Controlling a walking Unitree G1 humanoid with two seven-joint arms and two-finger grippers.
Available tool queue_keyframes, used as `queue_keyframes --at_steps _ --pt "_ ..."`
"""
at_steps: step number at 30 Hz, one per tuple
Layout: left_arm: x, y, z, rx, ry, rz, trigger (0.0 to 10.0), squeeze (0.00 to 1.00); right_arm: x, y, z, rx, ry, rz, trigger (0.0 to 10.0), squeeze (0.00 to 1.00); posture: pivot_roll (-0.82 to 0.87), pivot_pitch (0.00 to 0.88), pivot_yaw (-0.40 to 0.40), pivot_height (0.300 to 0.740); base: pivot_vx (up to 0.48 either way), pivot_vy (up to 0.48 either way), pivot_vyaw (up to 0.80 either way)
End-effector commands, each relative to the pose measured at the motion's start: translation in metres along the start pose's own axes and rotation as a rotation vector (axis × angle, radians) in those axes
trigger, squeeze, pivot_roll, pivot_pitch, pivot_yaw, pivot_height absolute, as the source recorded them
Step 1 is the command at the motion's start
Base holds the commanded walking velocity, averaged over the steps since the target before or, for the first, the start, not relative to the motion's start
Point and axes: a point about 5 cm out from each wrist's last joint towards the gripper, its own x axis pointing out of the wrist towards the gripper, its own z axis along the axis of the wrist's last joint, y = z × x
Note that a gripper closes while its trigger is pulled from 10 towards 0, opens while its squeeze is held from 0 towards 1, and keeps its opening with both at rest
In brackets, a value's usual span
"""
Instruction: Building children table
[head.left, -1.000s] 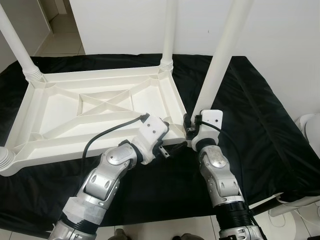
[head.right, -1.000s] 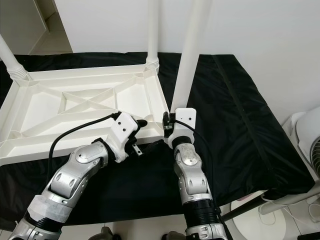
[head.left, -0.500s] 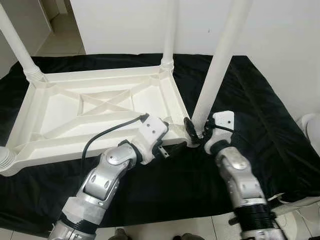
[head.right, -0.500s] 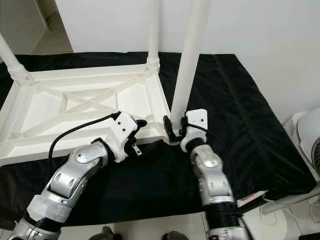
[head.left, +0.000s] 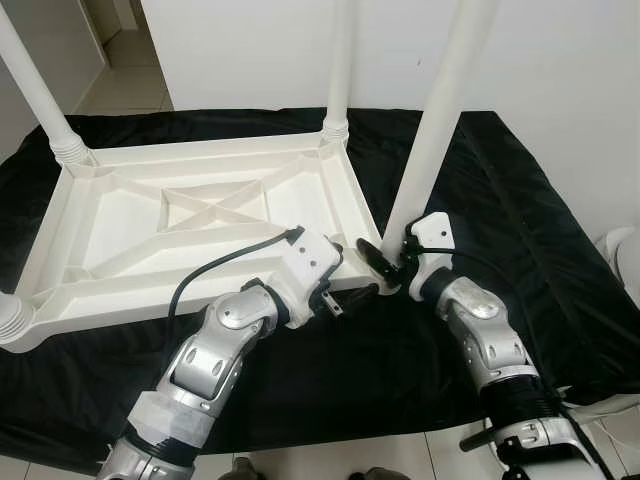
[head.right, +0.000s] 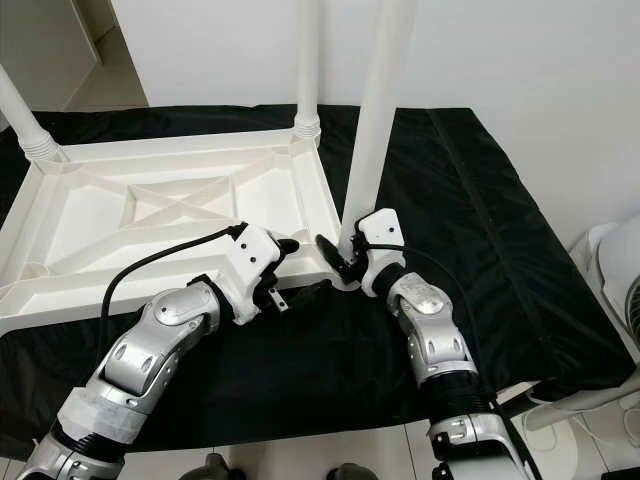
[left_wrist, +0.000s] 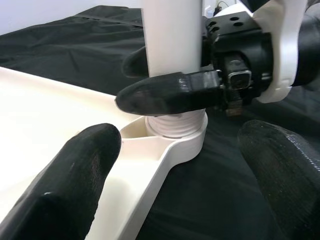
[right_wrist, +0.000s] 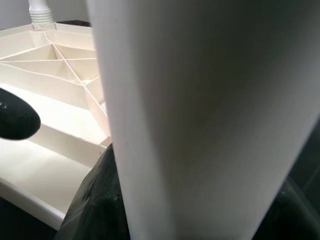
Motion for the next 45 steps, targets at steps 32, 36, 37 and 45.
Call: queue_keyframes --at_steps 32,36,37,45 --pt "-0.001 -0.004 -0.010 0.015 0.043 -0.002 10.0 0.00 0.006 0.026 -0.011 0.227 0.036 -0.539 10.0 0.00 -0.07 0.014 0.001 0.740 0.000 0.000 0.00" --pt "-0.001 -0.003 -0.009 0.024 0.038 0.012 10.0 0.00 0.013 0.039 -0.005 0.264 0.025 -0.602 10.0 0.00 -0.08 0.010 -0.006 0.740 0.000 0.000 0.00" --pt "-0.001 -0.003 -0.009 0.024 0.038 0.012 10.0 0.00 0.013 0.039 -0.005 0.264 0.025 -0.602 10.0 0.00 -0.08 0.010 -0.006 0.740 0.000 0.000 0.00" --pt "0.001 -0.006 -0.009 0.024 0.029 0.008 10.0 0.00 0.007 0.030 0.001 0.240 0.002 -0.606 10.0 1.00 -0.08 0.011 -0.011 0.740 0.000 0.000 0.00"
